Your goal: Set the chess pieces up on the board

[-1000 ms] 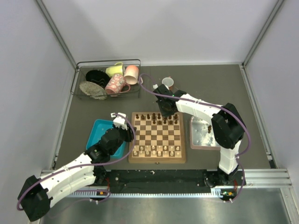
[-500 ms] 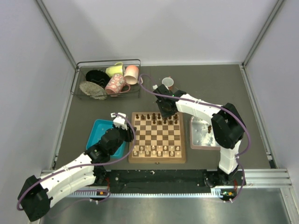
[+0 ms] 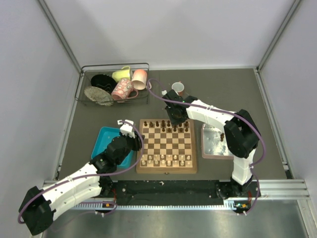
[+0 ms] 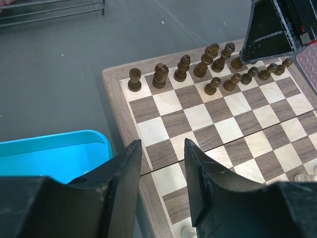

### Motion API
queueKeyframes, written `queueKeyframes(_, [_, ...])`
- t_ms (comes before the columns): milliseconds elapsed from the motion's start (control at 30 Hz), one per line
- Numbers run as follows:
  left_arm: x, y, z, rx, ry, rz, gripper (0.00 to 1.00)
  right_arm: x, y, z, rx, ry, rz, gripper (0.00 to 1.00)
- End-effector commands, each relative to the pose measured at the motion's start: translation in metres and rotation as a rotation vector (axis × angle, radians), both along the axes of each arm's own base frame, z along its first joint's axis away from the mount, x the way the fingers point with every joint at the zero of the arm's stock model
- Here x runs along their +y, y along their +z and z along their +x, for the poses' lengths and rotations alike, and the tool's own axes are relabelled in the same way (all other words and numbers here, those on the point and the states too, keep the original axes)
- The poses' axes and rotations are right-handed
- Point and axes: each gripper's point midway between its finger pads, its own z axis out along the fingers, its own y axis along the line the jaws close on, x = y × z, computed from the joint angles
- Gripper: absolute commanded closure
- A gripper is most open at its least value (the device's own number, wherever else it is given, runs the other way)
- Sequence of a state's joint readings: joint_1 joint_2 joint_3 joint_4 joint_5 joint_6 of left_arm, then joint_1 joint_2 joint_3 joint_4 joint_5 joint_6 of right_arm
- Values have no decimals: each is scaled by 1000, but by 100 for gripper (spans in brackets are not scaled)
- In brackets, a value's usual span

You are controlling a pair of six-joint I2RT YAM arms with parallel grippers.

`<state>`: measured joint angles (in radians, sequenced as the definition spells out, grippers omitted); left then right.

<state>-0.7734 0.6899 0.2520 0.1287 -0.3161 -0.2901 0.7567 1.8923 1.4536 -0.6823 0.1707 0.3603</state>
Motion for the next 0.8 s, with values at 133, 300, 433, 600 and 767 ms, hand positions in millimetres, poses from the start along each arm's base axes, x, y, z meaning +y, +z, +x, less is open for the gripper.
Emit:
queueKeyframes(133, [-3,11,4,-36,9,-39,55,1,26,16,-80,-23,19,68])
queueKeyframes(300, [-2,10,3,-36,9,-39,55,3,61,23,-150,-19,62,64])
queueKeyframes(433, [-2,10,4,-35,12,-39,55,-4,89,26,-213,-37,87,63])
queueKeyframes(600, [-1,11,4,-37,14,-42,55,-47,112,19,-268,-135,85,63])
queueKeyframes(767, [-2,11,4,-38,13,-43,55,-141,102,-2,-255,-397,110,63])
